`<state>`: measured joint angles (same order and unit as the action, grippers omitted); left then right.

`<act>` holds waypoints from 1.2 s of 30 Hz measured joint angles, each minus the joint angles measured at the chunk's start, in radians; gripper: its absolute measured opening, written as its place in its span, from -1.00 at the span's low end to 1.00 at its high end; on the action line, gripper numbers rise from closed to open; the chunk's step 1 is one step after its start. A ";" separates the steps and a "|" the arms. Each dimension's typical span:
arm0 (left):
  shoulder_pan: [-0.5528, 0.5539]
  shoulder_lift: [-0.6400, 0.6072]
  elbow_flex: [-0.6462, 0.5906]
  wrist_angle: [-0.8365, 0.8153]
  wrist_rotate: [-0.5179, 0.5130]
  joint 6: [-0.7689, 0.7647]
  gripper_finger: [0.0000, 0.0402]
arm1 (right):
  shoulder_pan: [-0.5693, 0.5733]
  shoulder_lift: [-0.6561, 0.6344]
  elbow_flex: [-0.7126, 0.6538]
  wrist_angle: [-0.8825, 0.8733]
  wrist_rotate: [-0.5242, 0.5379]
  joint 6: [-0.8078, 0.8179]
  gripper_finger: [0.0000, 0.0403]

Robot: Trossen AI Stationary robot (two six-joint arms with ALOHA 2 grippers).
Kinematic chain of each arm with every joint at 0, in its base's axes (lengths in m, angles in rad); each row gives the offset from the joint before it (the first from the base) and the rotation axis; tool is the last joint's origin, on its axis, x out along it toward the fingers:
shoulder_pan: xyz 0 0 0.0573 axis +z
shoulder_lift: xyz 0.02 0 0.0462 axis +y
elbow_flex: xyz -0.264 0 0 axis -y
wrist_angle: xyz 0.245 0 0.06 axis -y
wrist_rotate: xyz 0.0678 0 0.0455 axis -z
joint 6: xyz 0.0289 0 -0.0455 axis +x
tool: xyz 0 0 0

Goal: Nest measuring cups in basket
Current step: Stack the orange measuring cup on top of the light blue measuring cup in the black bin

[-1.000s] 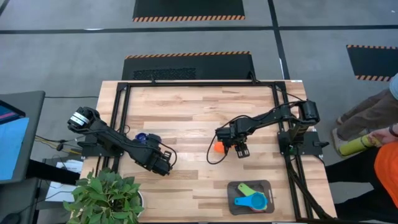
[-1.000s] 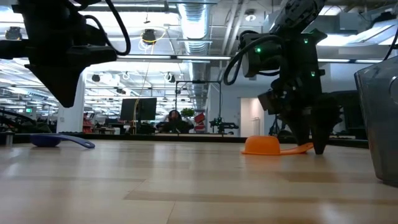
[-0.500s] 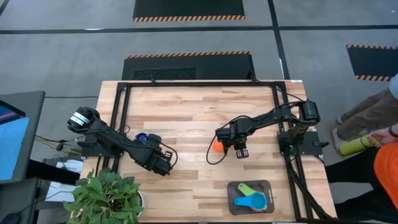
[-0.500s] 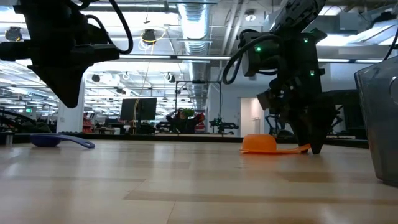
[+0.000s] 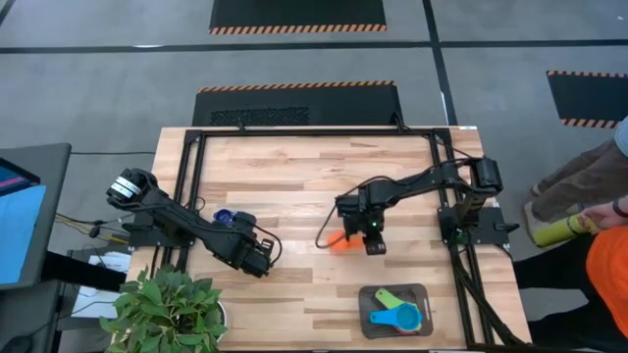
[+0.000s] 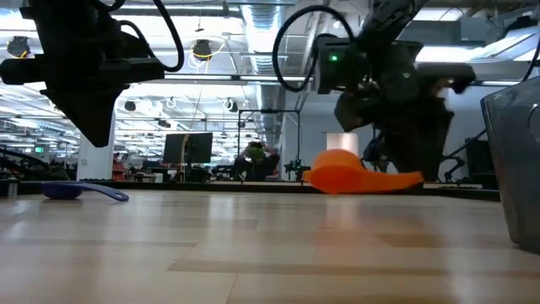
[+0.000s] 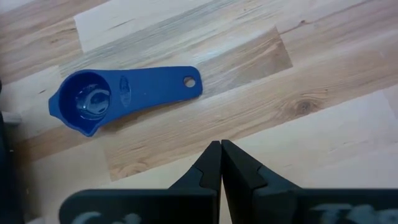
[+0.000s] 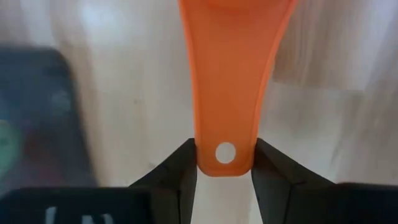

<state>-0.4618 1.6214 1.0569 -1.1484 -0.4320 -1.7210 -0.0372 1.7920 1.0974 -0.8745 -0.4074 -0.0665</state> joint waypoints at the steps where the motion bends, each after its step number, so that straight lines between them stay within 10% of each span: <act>1: 0.000 0.000 0.000 0.001 0.000 0.000 -1.00 | -0.006 0.000 0.008 -0.001 -0.032 0.004 -0.27; 20: 0.000 0.000 0.000 0.012 -0.009 0.016 -1.00 | -0.070 -0.003 0.027 0.035 -0.614 0.009 -0.27; 36: 0.049 0.000 0.000 0.433 -0.241 0.475 -0.86 | -0.090 -0.004 0.028 0.113 -0.670 0.059 -0.30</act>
<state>-0.4124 1.6215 1.0569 -0.7158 -0.6726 -1.2463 -0.1268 1.7882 1.1252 -0.7620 -1.0771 -0.0071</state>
